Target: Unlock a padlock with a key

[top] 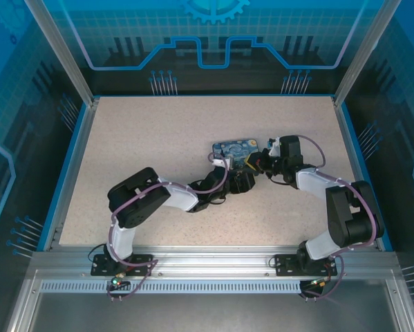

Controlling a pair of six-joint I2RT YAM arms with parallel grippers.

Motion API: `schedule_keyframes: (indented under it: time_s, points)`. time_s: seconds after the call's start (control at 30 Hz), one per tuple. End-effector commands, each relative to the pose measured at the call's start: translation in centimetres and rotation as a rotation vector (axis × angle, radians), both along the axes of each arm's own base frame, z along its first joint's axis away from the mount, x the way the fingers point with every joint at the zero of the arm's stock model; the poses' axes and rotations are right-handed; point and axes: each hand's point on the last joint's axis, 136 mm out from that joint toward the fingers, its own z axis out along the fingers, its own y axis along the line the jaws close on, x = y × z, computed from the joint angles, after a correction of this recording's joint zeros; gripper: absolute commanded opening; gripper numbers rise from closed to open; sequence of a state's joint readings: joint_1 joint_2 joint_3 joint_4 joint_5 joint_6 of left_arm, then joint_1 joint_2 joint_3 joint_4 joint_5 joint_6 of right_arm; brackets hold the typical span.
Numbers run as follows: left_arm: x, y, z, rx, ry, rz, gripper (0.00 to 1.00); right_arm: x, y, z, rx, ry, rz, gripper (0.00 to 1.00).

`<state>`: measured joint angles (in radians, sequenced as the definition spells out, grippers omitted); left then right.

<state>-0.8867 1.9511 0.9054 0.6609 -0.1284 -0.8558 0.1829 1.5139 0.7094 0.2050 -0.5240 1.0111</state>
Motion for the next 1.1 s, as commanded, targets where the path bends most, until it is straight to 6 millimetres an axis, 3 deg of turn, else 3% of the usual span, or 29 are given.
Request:
schedule_keyframes:
  time_s: [0.0, 0.23, 0.5, 0.73, 0.93, 1.07]
  points:
    - [-1.0, 1.8, 1.1, 0.070, 0.012, 0.004, 0.95, -0.1, -0.6, 0.7, -0.029, -0.022, -0.017, 0.00]
    - [-1.3, 5.2, 3.4, 0.086, 0.103, 0.071, 0.98, 0.1, -1.4, 1.7, -0.021, -0.051, -0.059, 0.00]
    - [1.4, 9.3, 7.9, 0.105, 0.269, 0.237, 0.99, -0.3, -1.9, 4.8, -0.031, -0.102, -0.077, 0.00]
    - [3.3, 8.5, 14.5, -0.015, 0.425, 0.229, 0.99, -1.1, -2.8, 5.7, -0.063, -0.093, -0.092, 0.00]
    - [4.9, 7.6, 17.1, -0.104, 0.607, 0.274, 0.99, -1.4, -3.1, 5.0, -0.105, -0.048, -0.076, 0.00]
    - [5.9, 7.1, 19.5, -0.157, 0.610, 0.258, 0.99, -1.1, -3.2, 4.9, -0.101, -0.032, -0.074, 0.00]
